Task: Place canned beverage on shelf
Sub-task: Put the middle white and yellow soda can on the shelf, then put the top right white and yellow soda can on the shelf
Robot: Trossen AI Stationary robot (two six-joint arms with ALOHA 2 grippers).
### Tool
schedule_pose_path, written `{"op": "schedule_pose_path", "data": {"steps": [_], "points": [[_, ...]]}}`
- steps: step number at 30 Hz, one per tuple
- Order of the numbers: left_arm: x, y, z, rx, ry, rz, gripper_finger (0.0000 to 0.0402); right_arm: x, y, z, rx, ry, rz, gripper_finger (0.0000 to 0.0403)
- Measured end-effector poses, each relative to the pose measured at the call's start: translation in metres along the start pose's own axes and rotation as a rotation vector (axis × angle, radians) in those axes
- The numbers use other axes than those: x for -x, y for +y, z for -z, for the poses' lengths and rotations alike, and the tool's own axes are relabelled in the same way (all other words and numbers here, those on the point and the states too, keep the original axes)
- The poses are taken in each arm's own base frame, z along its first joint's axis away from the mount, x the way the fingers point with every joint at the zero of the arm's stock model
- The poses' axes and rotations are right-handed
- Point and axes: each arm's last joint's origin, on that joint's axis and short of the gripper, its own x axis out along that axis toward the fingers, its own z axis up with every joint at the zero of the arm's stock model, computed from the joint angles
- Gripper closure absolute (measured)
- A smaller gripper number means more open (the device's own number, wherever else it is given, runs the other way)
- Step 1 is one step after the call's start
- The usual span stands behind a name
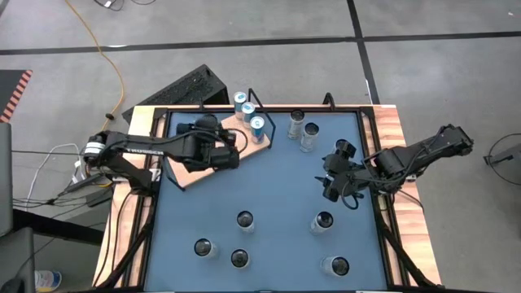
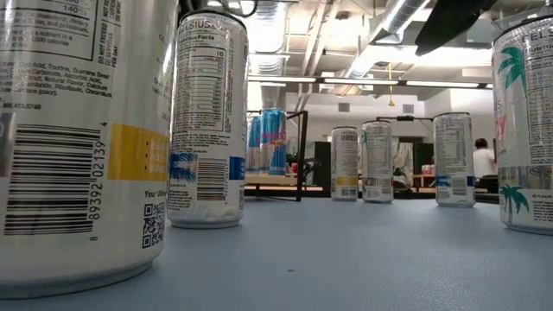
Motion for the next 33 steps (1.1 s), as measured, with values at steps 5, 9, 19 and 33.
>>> {"op": "schedule_pose_path", "data": {"steps": [5,9,19,33], "points": [[0.022,0.006,-0.016,-0.135,0.026,0.194,0.0123,0.000,0.000,0.000,0.004,0.003,0.002,0.0108],[0.030,0.010,-0.033,-0.249,0.034,0.423,0.0160,0.000,0.000,0.000,0.002,0.002,0.002,0.0108],[0.050,0.045,-0.068,-0.260,-0.073,0.786,0.0266,0.000,0.000,0.000,0.007,0.002,0.001,0.0108],[0.072,0.032,-0.043,-0.428,0.032,0.951,0.0194,-0.002,0.006,-0.005,0.045,-0.028,-0.048,0.0108]]}}
